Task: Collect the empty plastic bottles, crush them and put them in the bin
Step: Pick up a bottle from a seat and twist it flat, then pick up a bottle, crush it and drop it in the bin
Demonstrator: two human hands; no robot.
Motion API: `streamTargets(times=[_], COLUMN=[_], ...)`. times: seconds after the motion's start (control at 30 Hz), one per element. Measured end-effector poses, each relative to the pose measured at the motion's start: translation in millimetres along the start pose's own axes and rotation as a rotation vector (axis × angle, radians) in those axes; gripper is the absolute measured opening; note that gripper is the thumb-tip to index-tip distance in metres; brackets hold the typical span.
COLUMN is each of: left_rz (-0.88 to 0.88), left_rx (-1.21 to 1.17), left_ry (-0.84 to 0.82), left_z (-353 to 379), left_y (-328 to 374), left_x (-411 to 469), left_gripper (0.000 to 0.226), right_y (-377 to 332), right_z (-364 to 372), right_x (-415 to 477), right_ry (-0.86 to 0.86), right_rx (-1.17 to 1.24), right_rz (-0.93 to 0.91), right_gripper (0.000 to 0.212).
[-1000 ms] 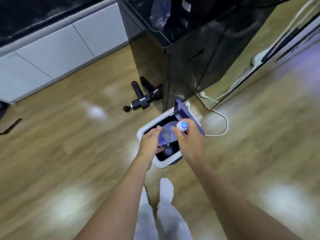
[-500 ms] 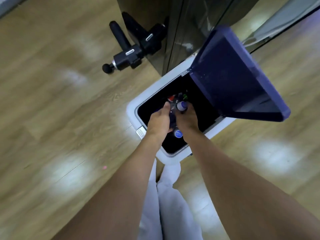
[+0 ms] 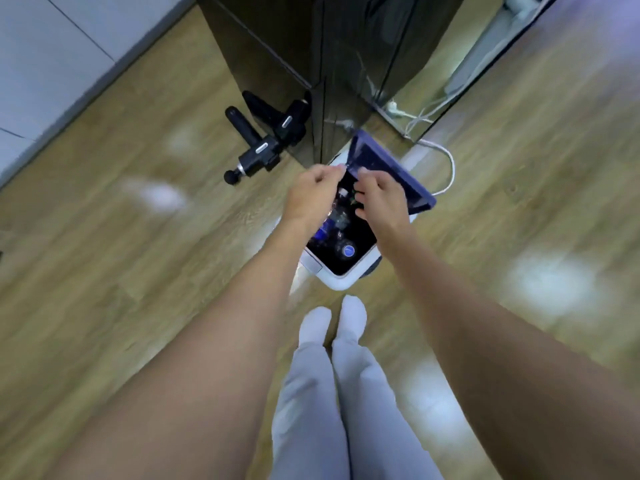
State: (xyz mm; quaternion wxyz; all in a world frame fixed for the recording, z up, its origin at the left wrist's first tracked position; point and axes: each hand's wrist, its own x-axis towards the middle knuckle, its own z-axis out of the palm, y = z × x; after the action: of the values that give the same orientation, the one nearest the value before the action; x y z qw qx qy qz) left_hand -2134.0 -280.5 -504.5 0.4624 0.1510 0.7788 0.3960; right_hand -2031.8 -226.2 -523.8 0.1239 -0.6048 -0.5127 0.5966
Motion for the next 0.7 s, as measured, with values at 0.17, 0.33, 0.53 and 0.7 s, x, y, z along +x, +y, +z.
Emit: streamTargets(times=[0.17,0.33,0.53,0.7], left_rz=[0.267,0.497,0.812,0.982], left_rx=[0.059,-0.009,-0.112,-0.105], left_ry=[-0.062,-0.178,-0.436,-0.655], left_z=[-18,-6,67,148], left_y=[119,236,345,395], left_x=[-80,-166,-277,-388], left_gripper=[0.037,0.041,0.044,0.044], right_y=[-107,-197,-250,-238], right_z=[-64,-155,-273,-378], right_x=[-92,-190,-305,-406], right_ry=[0.084,0.246,0.502,0.773], right_rx=[0.143,0.318,0.442,0.435], right_rz=[-0.215,-0.432,-0.640,-0.720], right_gripper=[0.022,0.035,0.032,0.041])
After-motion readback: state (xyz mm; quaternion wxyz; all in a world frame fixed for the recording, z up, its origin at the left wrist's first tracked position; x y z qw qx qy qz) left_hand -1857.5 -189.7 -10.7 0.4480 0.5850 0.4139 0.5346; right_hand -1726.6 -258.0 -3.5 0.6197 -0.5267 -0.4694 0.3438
